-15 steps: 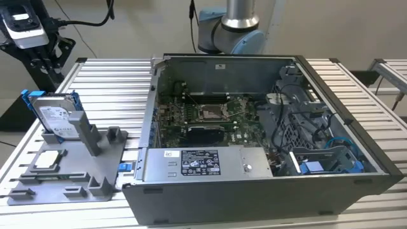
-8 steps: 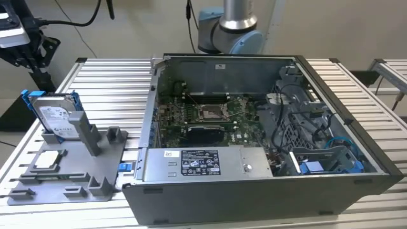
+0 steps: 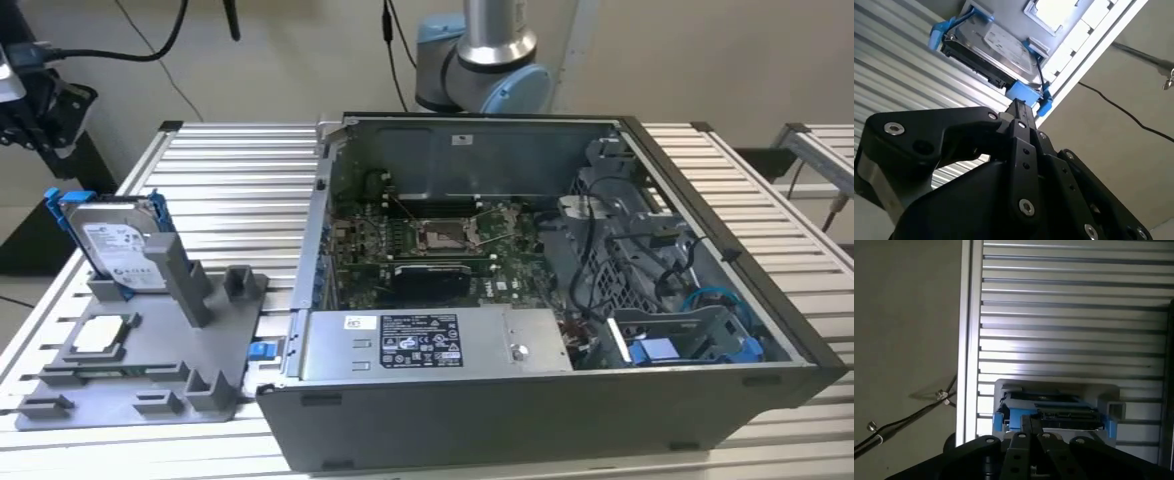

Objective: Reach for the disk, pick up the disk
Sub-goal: 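Reach for the disk, then pick up the disk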

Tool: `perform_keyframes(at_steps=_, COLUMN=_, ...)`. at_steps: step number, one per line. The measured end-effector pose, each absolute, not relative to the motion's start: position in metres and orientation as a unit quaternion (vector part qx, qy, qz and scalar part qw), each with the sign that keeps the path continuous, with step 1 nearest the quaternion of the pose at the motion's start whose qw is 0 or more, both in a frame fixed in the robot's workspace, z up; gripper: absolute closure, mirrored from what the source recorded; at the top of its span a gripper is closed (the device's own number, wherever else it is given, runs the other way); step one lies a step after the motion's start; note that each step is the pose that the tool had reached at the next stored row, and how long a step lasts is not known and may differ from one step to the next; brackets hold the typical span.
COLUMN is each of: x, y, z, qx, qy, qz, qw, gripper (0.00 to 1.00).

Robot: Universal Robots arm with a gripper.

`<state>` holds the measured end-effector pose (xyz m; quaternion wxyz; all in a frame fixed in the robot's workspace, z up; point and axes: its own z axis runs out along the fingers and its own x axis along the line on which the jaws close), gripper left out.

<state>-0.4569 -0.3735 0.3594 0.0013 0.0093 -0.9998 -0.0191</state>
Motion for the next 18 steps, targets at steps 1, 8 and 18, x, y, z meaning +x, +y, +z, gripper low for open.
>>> perform_keyframes(at_steps=1, x=-0.457, y=-0.376, z=0.359, qx=0.009, qy=-1.0, qz=-0.019, qw=0.001, gripper=1.0)
perform_keyframes(at_steps=8, x=-0.447, y=-0.382, z=0.357, qx=0.009, qy=-1.0, qz=-0.019, qw=0.001, gripper=1.0)
perform_keyframes(at_steps=18, x=-0.447, y=-0.382, z=0.357, qx=0.026, qy=-0.999, qz=-0.019, qw=0.002, gripper=1.0)
